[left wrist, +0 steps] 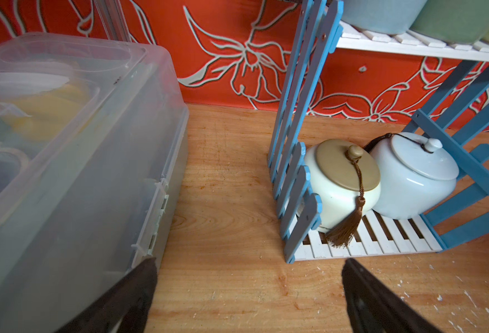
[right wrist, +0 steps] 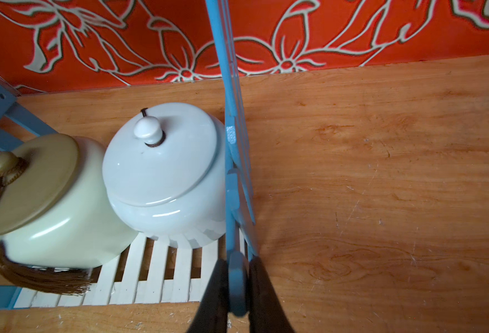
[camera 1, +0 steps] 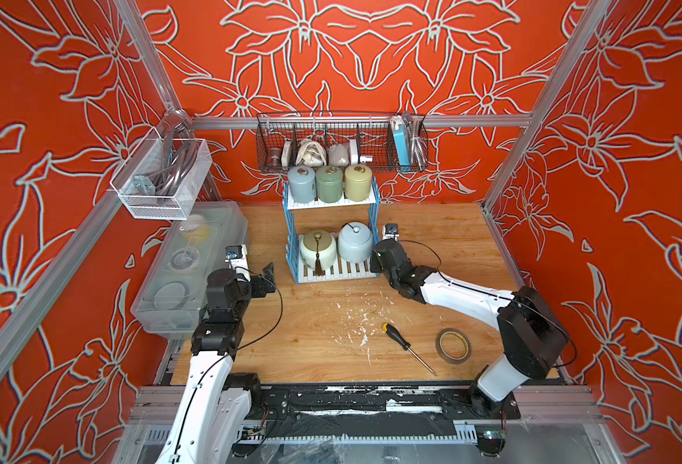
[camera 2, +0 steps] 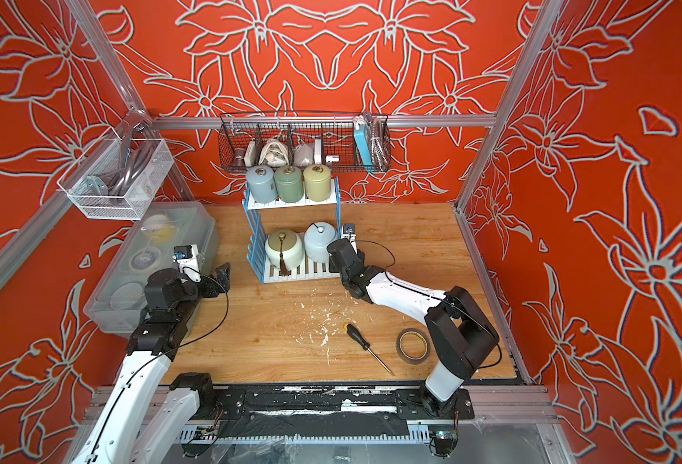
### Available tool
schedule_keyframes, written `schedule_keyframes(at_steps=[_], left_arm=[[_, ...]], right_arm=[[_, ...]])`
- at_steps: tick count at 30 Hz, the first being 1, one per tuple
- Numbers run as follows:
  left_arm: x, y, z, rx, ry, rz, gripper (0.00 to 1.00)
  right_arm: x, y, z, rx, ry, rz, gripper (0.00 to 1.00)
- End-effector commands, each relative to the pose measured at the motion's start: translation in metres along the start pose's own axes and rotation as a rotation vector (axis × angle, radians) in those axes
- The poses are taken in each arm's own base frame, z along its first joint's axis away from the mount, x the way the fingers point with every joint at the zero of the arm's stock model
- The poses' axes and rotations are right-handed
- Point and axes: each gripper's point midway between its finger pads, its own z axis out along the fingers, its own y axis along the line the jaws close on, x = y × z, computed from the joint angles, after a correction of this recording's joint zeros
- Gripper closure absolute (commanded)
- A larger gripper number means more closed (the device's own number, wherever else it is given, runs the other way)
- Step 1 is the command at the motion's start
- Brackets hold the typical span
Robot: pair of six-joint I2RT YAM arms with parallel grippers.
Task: Remove the tea canisters from the shelf
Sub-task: Move the shelf to the center of the board.
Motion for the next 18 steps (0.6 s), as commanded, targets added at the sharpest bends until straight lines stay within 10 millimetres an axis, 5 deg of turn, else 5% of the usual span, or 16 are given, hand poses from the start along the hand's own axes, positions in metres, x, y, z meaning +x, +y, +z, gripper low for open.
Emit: schedule_keyframes(at_steps=[1, 7, 18], left_arm=[[-0.004, -0.002, -0.002, 0.007, -0.029, 0.016, 0.01], [-0.002, -0.001, -0.001, 0.003, -0.023, 0.015, 0.01], [-0.005, -0.007, -0.003, 0.029, -0.031, 0.013, 0.01]], right_arm=[[0.014, -0.041, -0.001, 0.127, 0.035, -0.024, 0.91], [0.017, -0.065, -0.008, 0.176, 0.040, -0.007, 1.00], [0.018, -0.102, -0.019, 0.264, -0.003, 0.023, 1.00]])
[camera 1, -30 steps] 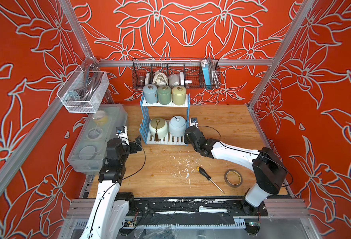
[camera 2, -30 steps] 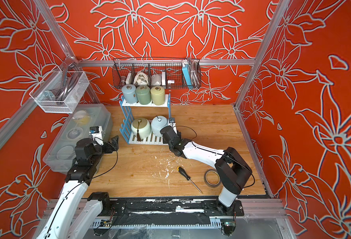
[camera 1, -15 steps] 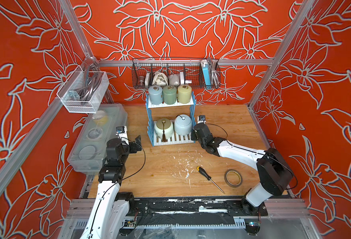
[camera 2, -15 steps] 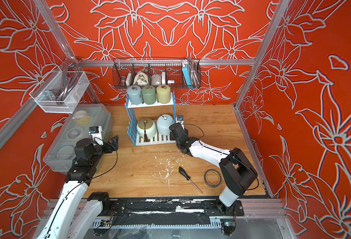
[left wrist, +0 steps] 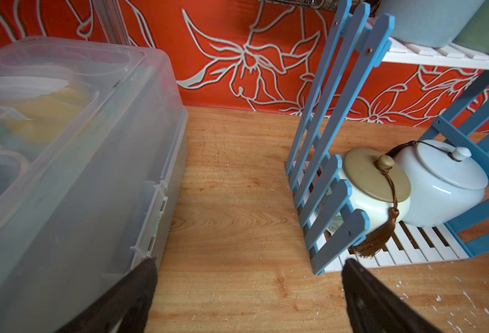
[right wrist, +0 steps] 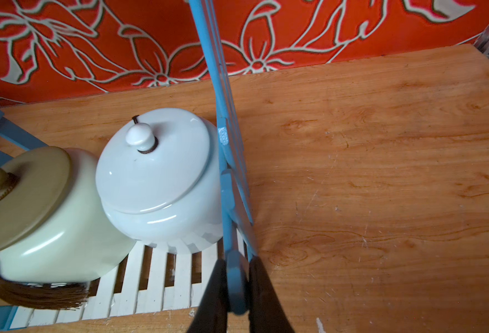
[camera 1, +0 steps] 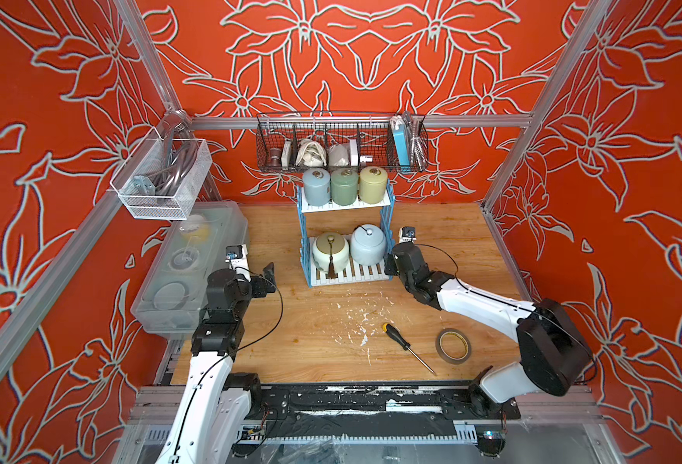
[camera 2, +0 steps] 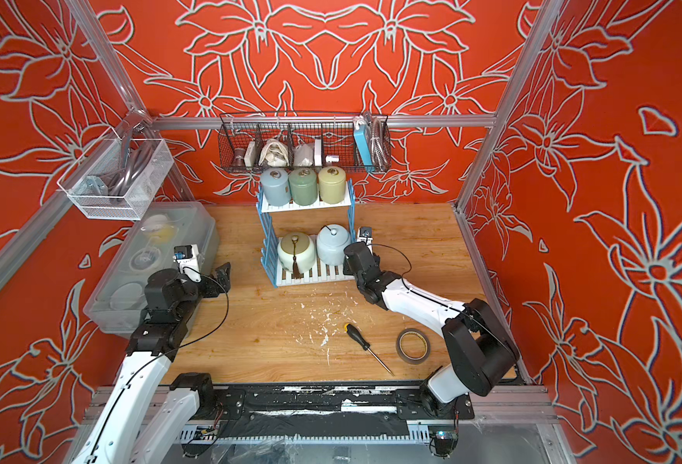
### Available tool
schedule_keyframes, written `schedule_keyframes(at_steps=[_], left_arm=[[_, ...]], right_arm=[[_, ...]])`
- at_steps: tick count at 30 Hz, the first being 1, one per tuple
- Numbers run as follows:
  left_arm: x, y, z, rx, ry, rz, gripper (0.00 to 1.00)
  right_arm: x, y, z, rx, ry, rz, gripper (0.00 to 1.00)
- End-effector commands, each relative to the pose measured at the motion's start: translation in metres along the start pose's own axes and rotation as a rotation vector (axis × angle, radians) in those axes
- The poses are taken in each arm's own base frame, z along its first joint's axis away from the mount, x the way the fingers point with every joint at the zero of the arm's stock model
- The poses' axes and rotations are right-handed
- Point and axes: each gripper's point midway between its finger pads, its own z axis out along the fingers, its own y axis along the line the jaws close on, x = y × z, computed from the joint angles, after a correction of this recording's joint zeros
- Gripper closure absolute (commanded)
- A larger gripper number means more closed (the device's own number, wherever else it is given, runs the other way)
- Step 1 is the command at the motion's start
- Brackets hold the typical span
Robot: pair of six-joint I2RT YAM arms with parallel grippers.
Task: Remove the tea canisters from the shelf
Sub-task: Move the shelf to the center of the board.
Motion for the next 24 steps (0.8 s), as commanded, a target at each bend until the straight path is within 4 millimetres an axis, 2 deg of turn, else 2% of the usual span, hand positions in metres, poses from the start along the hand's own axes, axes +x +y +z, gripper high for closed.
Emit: schedule_keyframes(at_steps=[1, 10, 16, 24], left_arm=[[-0.002, -0.003, -0.001, 0.014, -0.017, 0.008, 0.01], [0.000, -0.004, -0.001, 0.015, -0.010, 0.011, 0.01], [-0.001, -0.005, -0.001, 0.024, -0.015, 0.010, 0.01], [0.001, -0.009, 0.001, 0.039, -0.008, 0.016, 0.01]], right_arm=[[0.012, -0.059, -0.002, 0.231, 0.015, -0.021, 1.00], [0.014, -0.082, -0.008, 0.298, 0.014, 0.058, 1.00], [0.024, -0.083, -0.007, 0.295, 0.026, 0.140, 1.00], [0.036, -0.073, -0.007, 0.269, 0.057, 0.184, 1.00]])
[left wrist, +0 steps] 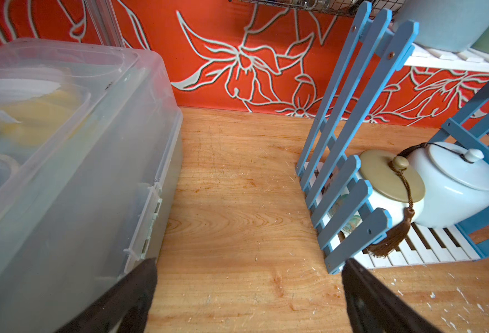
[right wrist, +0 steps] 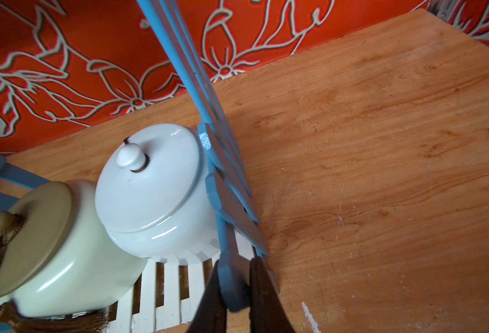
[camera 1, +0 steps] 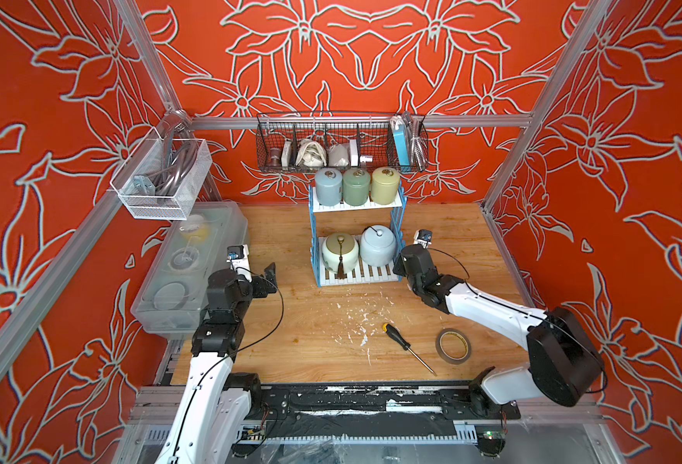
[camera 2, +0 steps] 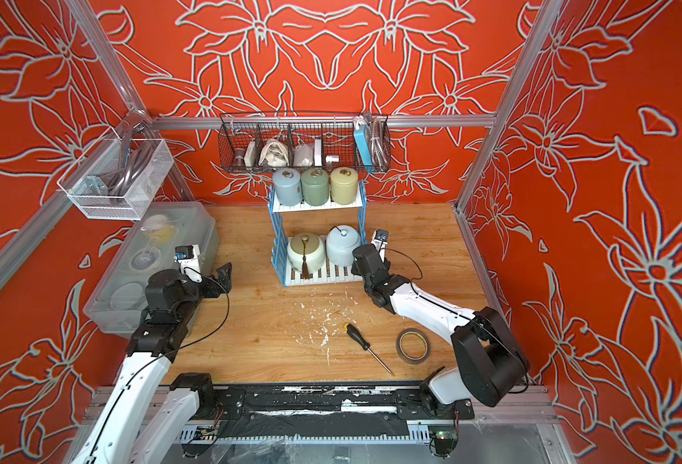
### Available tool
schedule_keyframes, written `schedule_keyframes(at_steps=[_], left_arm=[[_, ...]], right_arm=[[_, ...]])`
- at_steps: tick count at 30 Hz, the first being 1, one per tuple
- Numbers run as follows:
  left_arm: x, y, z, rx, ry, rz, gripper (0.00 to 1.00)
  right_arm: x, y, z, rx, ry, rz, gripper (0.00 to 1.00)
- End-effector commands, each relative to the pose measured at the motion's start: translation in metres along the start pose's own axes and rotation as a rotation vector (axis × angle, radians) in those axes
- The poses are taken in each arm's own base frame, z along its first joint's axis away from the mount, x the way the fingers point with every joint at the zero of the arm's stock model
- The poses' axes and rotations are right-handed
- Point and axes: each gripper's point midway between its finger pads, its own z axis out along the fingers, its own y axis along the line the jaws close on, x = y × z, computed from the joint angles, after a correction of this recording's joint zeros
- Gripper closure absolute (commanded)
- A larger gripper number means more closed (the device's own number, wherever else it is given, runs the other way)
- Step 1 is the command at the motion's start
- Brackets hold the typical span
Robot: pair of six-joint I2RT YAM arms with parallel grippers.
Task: Remove the tea canisters from the shelf
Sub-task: Move the shelf to the center of the board.
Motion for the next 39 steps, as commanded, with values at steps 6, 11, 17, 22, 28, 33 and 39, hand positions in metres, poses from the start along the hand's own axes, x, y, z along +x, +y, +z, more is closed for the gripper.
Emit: schedule_keyframes(at_steps=[6, 11, 17, 22, 28, 33, 39], left_arm=[[0.007, -0.014, 0.003, 0.072, 0.010, 0.014, 0.01], [0.023, -0.053, 0.004, 0.231, 0.080, 0.073, 0.01], [0.035, -0.088, 0.015, 0.354, 0.182, 0.128, 0.07], [0.030, -0.109, 0.034, 0.401, 0.221, 0.109, 0.16], [0.035, -0.131, 0.056, 0.445, 0.258, 0.132, 0.22], [0.040, -0.135, 0.065, 0.449, 0.271, 0.141, 0.35], [0.042, -0.144, 0.072, 0.471, 0.265, 0.183, 0.59]], right_arm=[[0.035, -0.024, 0.004, 0.164, 0.070, -0.060, 1.00], [0.034, -0.022, 0.009, 0.165, 0.075, -0.101, 1.00], [0.024, -0.019, 0.009, 0.143, 0.065, -0.103, 1.00], [0.017, -0.019, 0.005, 0.133, 0.056, -0.117, 1.00], [0.009, -0.022, 0.001, 0.123, 0.052, -0.113, 1.00], [0.006, -0.025, 0.000, 0.119, 0.052, -0.119, 1.00], [0.000, -0.029, -0.002, 0.125, 0.044, -0.115, 1.00]])
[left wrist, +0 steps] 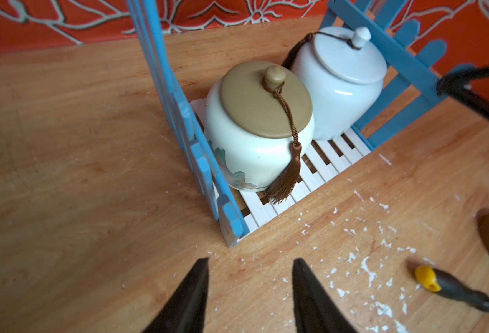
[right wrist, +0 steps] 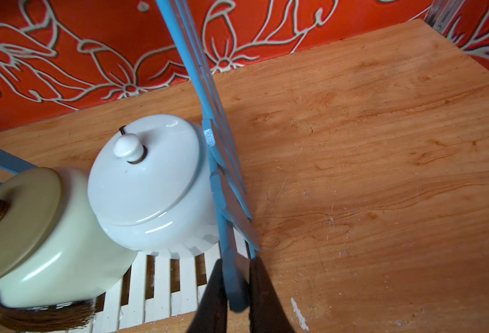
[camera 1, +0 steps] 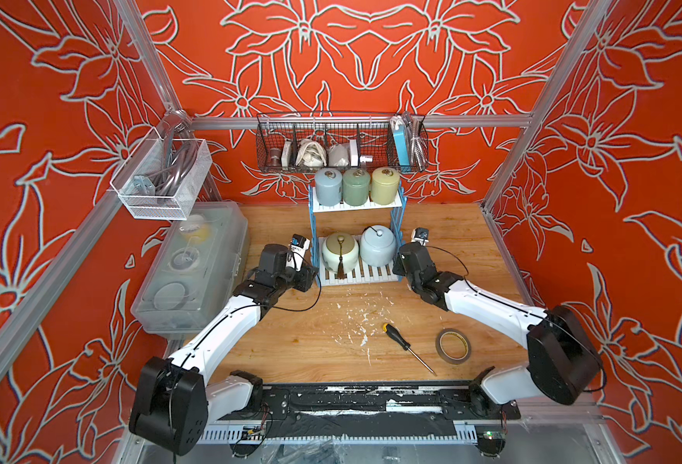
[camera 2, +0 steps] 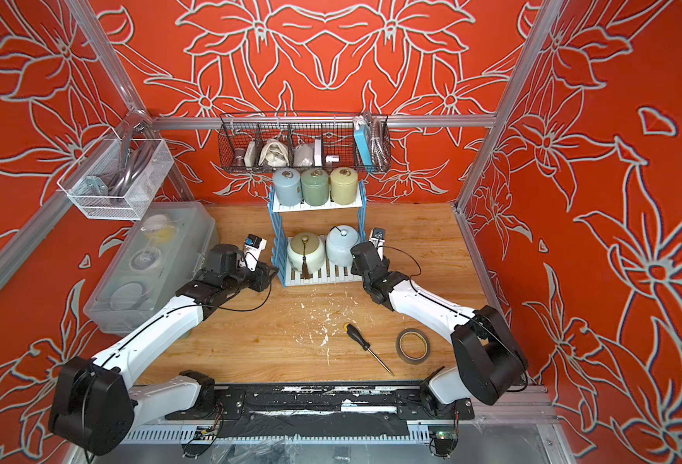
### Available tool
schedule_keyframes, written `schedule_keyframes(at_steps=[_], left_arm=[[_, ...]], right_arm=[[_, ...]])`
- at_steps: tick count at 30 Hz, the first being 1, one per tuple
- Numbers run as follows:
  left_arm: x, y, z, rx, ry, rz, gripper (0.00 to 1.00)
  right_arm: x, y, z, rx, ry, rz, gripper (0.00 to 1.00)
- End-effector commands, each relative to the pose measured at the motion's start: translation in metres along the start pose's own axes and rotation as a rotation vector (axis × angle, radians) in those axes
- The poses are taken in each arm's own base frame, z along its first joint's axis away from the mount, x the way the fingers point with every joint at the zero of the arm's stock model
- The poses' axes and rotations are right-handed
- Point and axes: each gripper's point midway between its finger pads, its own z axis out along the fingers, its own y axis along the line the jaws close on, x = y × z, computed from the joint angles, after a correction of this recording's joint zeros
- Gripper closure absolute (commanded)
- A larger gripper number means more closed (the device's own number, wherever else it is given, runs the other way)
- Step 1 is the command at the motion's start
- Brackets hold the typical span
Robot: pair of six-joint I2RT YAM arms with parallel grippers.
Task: Remove the tea canisters from the shelf
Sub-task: Move the shelf to the center of the board.
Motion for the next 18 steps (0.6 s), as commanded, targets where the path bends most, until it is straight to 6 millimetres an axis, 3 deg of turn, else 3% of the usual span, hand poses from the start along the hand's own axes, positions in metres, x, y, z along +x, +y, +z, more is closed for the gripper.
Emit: schedule_keyframes(at_steps=[1, 5, 13, 18], left_arm=[[-0.019, -0.007, 0.003, 0.022, -0.049, 0.047, 0.61], [-0.024, -0.007, 0.009, 0.025, -0.049, 0.051, 0.70], [-0.028, -0.006, 0.029, 0.021, -0.019, 0.053, 1.00], [-0.032, -0.003, 0.040, 0.014, 0.010, 0.028, 1.00]], right_arm=[[0.003, -0.031, -0.002, 0.112, 0.018, -0.022, 1.00], [0.001, -0.033, -0.003, 0.115, 0.015, -0.019, 1.00], [-0.004, -0.038, -0.005, 0.122, 0.005, -0.014, 1.00], [-0.006, -0.042, -0.002, 0.127, 0.003, -0.010, 1.00]])
